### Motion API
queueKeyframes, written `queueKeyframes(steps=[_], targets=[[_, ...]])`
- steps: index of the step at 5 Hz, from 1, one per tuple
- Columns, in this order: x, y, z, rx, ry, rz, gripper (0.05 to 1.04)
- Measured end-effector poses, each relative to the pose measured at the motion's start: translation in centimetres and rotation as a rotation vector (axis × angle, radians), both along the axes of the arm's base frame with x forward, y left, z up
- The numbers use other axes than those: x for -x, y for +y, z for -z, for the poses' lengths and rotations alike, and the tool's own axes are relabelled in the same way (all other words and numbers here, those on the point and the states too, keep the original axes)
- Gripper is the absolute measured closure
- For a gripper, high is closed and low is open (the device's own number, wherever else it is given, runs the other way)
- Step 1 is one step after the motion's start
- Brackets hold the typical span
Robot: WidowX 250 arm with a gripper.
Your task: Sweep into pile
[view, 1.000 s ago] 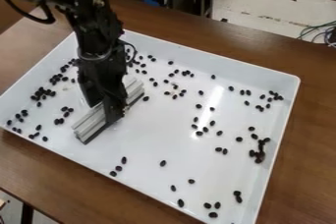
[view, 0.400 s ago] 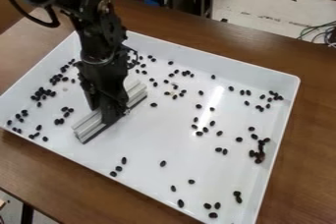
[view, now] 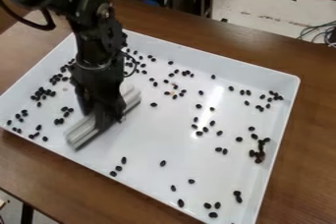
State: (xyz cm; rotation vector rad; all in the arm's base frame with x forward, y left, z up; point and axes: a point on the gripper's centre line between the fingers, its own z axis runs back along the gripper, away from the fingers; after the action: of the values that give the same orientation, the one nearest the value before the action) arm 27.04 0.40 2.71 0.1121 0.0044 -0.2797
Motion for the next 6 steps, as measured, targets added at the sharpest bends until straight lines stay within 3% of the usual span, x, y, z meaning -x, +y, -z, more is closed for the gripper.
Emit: queueKeyframes(steps=[1, 2, 3, 4, 5, 6], targets=[[0.6, -4.6, -3.2, -0.003, -0.024, -0.129, 0.739], [-0.3, -8.9, -4.4, 0.101, -0.035, -0.244, 0.74], [-1.3, -13.3, -2.2, 0.165, 0.017, -0.345, 0.74], [-2.1, -17.3, 0.0, 0.211, 0.049, -0.364, 0.739], [-2.5, -19.4, 1.0, 0.244, 0.062, -0.35, 0.739], [-3.3, -20.2, 1.3, 0.242, 0.071, -0.33, 0.739]])
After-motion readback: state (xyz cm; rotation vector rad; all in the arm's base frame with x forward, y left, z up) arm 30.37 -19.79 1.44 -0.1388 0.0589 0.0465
